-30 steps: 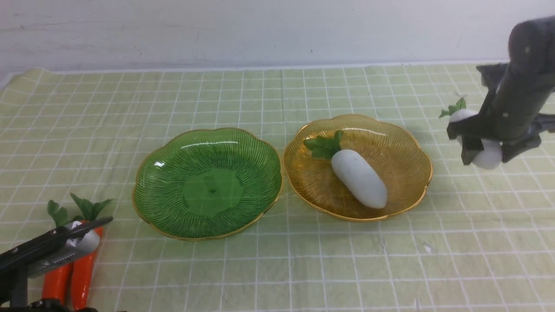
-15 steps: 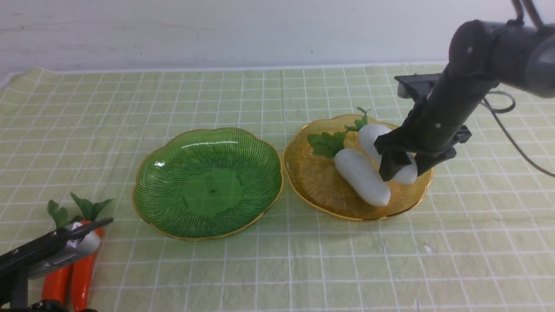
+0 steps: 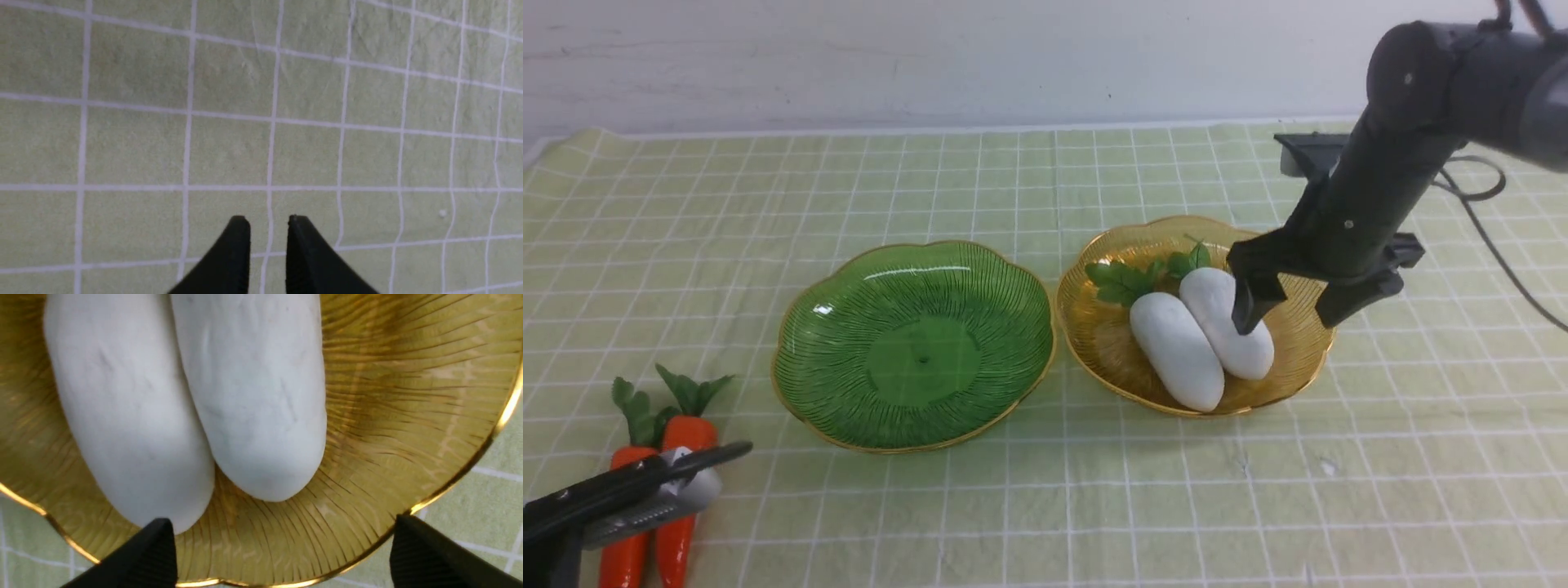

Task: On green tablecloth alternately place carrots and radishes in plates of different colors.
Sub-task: 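Place the white radish on the plate, then pick up the carrot and put it on the nearest plate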

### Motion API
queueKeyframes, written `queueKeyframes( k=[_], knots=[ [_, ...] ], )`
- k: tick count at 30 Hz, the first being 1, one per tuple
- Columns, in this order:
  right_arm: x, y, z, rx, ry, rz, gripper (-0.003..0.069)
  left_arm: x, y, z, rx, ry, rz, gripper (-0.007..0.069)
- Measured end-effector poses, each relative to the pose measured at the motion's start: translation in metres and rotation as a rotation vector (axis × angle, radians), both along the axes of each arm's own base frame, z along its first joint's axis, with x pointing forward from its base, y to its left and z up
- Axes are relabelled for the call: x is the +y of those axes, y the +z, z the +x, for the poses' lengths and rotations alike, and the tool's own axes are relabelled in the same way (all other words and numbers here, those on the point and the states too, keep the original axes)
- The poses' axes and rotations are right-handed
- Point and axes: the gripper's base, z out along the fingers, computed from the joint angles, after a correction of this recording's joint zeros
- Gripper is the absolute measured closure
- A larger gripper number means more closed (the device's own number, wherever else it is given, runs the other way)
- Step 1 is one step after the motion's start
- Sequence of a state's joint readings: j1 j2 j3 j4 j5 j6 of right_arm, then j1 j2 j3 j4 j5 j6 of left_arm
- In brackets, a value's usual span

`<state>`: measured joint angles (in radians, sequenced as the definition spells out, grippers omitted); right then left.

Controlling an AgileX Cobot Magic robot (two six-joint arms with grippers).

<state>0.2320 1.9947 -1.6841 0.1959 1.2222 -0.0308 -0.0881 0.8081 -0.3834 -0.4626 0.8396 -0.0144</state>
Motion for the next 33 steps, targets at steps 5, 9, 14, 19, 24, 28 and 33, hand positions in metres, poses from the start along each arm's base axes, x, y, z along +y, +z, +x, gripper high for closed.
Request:
queueKeyframes(
  k=[5, 9, 14, 19, 24, 28, 33],
  knots=[
    [-0.005, 0.052, -0.041, -0.084, -0.001, 0.064, 0.0106, 0.001, 0.000, 0.000, 0.001, -0.005, 0.011, 0.0449],
    [-0.020, 0.090, -0.103, -0.159, 0.035, 0.075, 0.0217, 0.001, 0.000, 0.000, -0.002, -0.001, 0.011, 0.0395],
    [-0.042, 0.116, -0.188, -0.267, 0.069, 0.064, 0.0376, 0.005, 0.013, 0.008, -0.063, 0.011, 0.058, 0.0342],
    [-0.059, 0.119, -0.246, -0.385, 0.083, 0.041, 0.0507, 0.012, 0.038, 0.020, -0.163, 0.037, 0.145, 0.0338],
    [-0.076, 0.110, -0.301, -0.690, 0.069, 0.052, 0.0648, 0.024, 0.052, 0.030, -0.145, 0.063, 0.293, 0.0338],
    [-0.084, 0.096, -0.329, -0.872, 0.054, 0.073, 0.0671, 0.032, 0.041, 0.039, -0.052, 0.068, 0.406, 0.0338],
    [-0.090, 0.078, -0.349, -0.991, 0.045, 0.086, 0.0673, 0.035, 0.031, 0.044, 0.032, 0.054, 0.452, 0.0338]
  ],
)
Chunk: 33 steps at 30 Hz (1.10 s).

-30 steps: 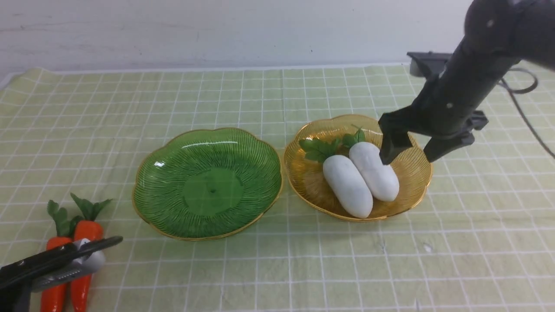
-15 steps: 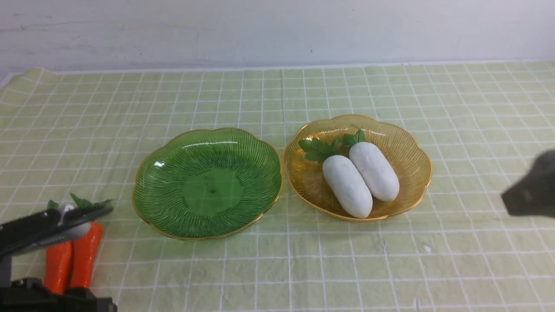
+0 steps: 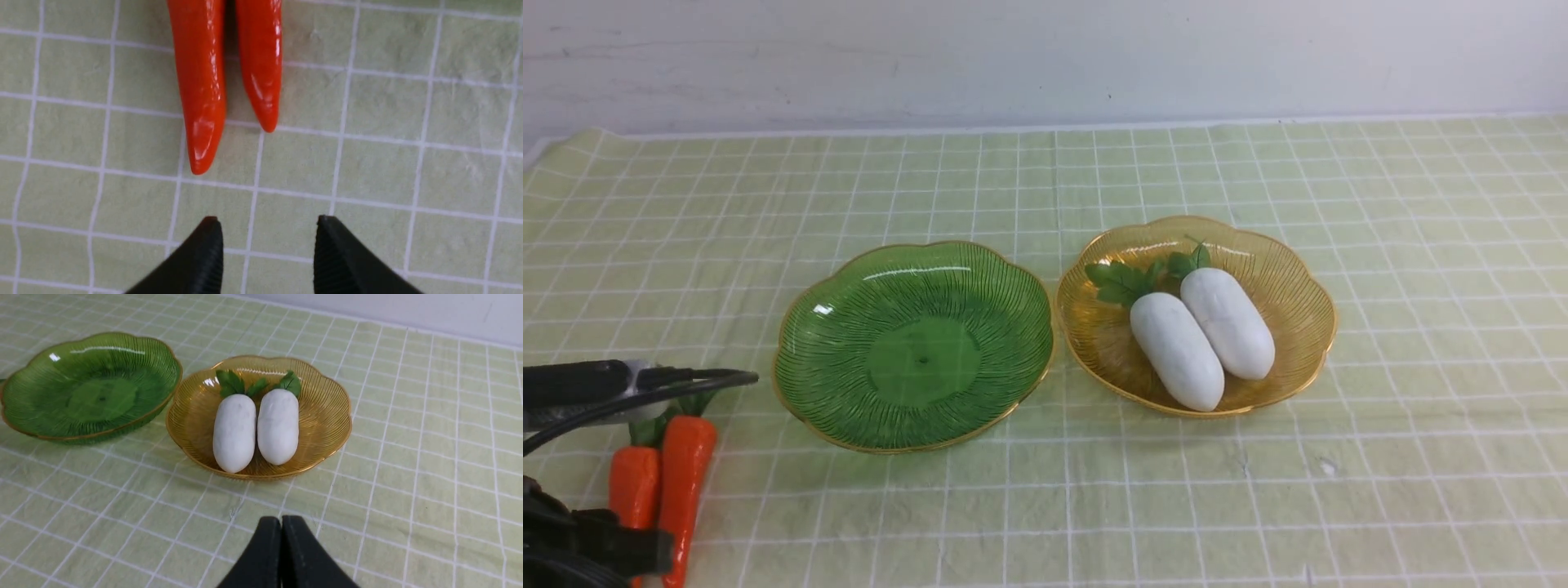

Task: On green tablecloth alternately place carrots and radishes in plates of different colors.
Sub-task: 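Pick up the carrot and put it on the nearest plate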

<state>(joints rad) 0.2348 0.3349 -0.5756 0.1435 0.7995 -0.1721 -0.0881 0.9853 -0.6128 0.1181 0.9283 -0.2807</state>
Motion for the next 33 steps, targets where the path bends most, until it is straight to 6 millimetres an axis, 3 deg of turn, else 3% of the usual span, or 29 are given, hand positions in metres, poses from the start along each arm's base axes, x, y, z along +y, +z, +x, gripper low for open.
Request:
queueKeyframes(
  k=[5, 13, 21, 33],
  knots=[
    [-0.001, -0.018, -0.002, 0.016, -0.003, 0.000, 0.0673, 0.000, -0.001, 0.003, -0.009, 0.030, -0.012, 0.0333],
    [0.000, -0.030, 0.002, 0.026, -0.007, 0.002, 0.0673, -0.002, -0.001, 0.015, -0.091, 0.061, -0.042, 0.0235],
    [0.000, -0.029, 0.002, 0.017, -0.009, 0.006, 0.0673, -0.003, -0.028, 0.038, 0.002, 0.058, -0.014, 0.0218],
    [0.000, -0.029, 0.002, 0.017, -0.010, 0.009, 0.0673, -0.004, -0.069, 0.082, -0.056, 0.015, 0.027, 0.0218]
  ],
)
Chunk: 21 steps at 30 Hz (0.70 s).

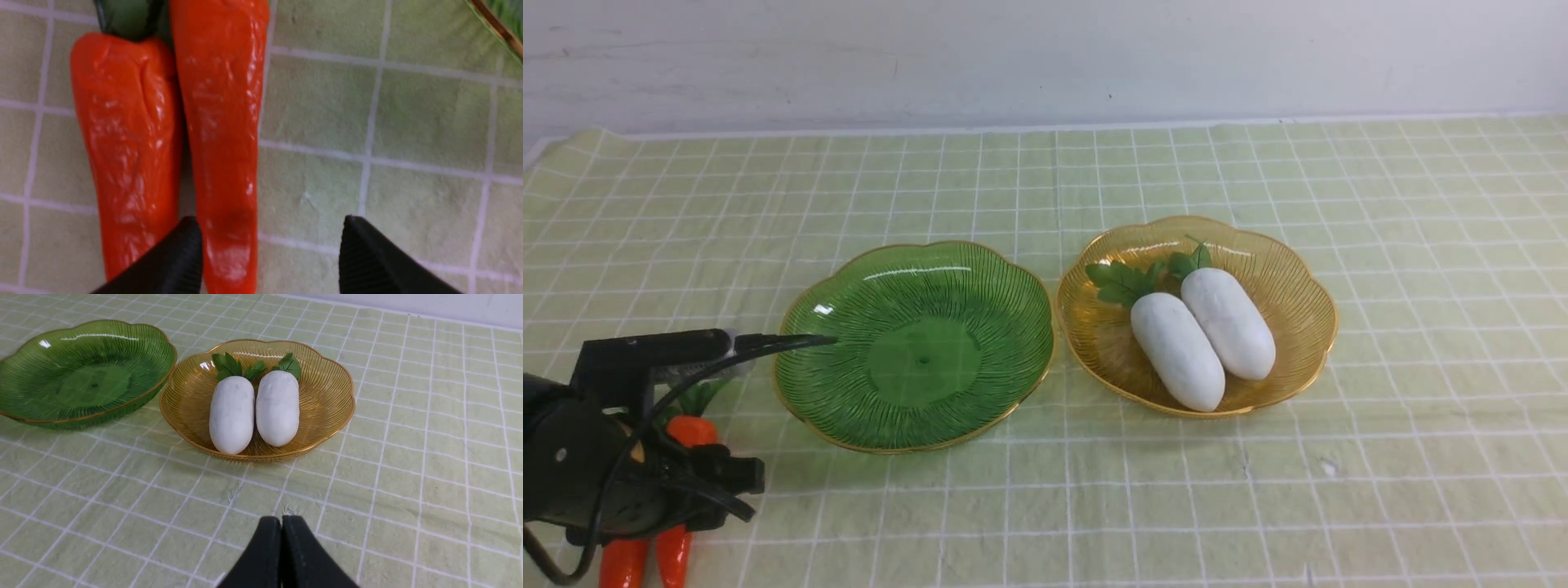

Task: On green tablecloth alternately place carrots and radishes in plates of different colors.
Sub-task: 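Pick up the carrot and put it on the nearest plate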

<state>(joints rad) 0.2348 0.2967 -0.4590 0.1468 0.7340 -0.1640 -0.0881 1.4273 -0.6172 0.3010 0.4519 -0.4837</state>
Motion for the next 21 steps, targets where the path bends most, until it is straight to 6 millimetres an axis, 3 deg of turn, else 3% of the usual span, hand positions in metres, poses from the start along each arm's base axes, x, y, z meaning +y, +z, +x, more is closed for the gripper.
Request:
queueKeyframes(
  k=[21],
  knots=[
    [0.000, 0.000, 0.000, 0.000, 0.000, -0.001, 0.0674, 0.009, -0.020, 0.017, -0.009, 0.088, 0.095, 0.0218]
  ],
)
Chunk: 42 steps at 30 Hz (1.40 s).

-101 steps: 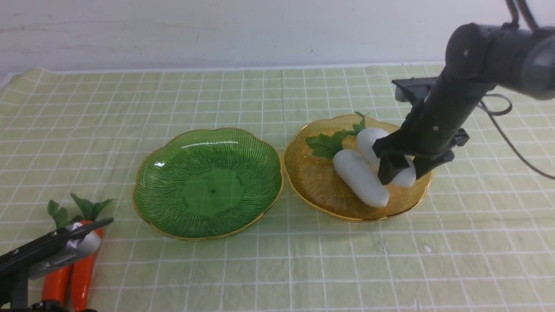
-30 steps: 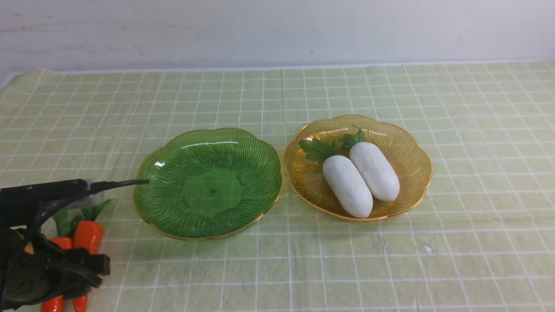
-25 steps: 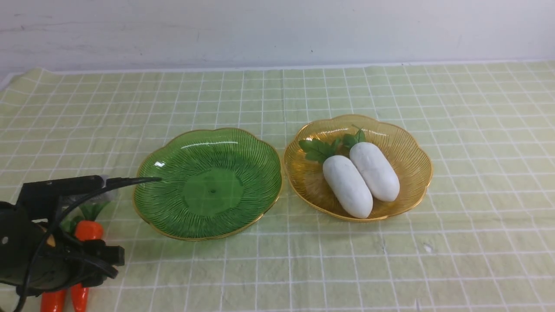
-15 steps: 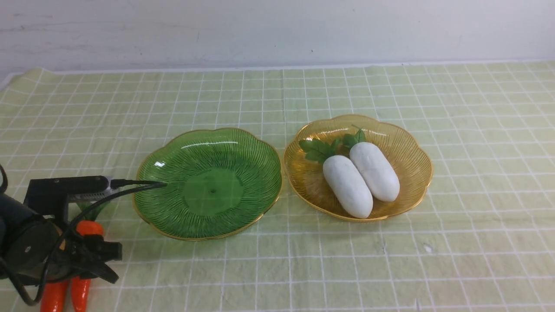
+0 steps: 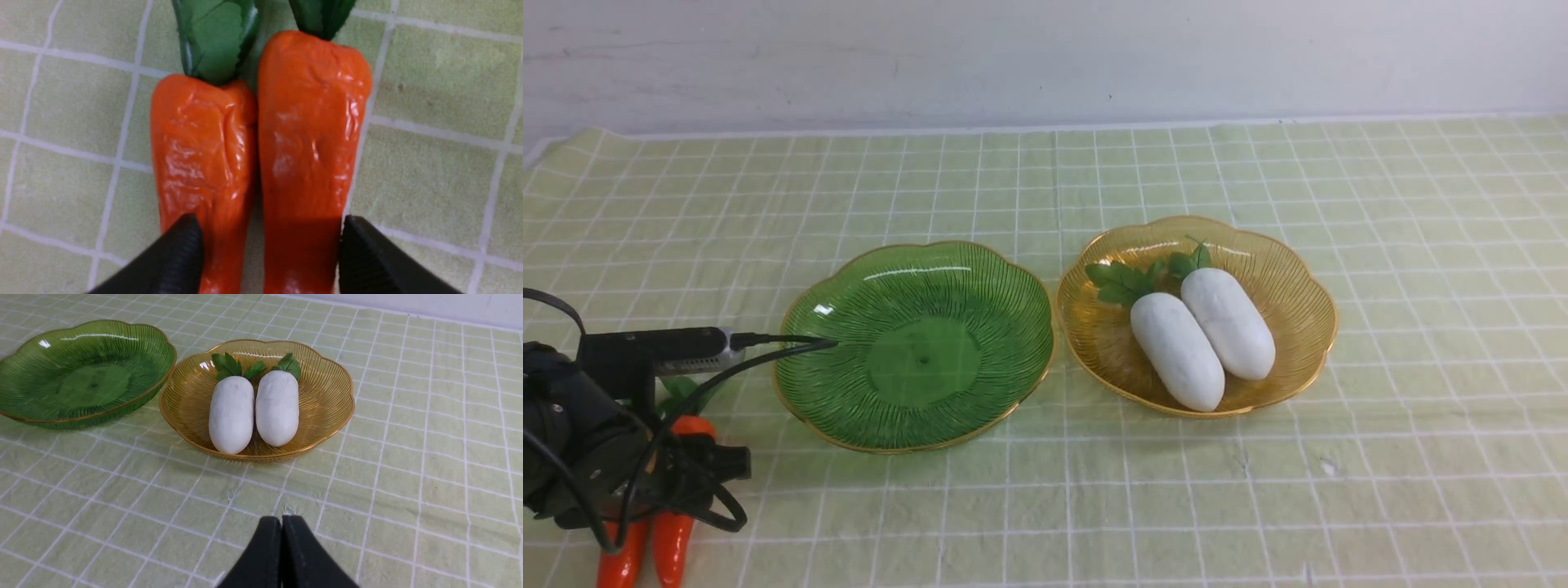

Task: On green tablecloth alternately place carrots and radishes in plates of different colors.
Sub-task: 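Pick up the carrot and put it on the nearest plate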

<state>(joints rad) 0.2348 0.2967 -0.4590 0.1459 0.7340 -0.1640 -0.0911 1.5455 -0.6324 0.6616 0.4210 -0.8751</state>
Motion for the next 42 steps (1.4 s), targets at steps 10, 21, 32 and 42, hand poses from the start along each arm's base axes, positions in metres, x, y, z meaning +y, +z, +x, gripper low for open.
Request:
queueKeyframes(
  k=[10, 21, 32, 42],
  knots=[
    [0.000, 0.000, 0.000, 0.000, 0.000, 0.000, 0.0674, 0.006, 0.019, -0.015, 0.012, 0.081, 0.031, 0.0218],
    [0.000, 0.000, 0.000, 0.000, 0.000, -0.001, 0.0674, 0.003, 0.031, -0.024, -0.002, 0.165, -0.053, 0.0218],
    [0.000, 0.000, 0.000, -0.001, -0.001, -0.003, 0.0674, -0.006, 0.009, -0.006, -0.030, 0.114, -0.121, 0.0218],
    [0.000, 0.000, 0.000, -0.001, -0.001, -0.003, 0.0674, -0.010, -0.016, 0.007, -0.011, 0.047, -0.129, 0.0220]
  ],
)
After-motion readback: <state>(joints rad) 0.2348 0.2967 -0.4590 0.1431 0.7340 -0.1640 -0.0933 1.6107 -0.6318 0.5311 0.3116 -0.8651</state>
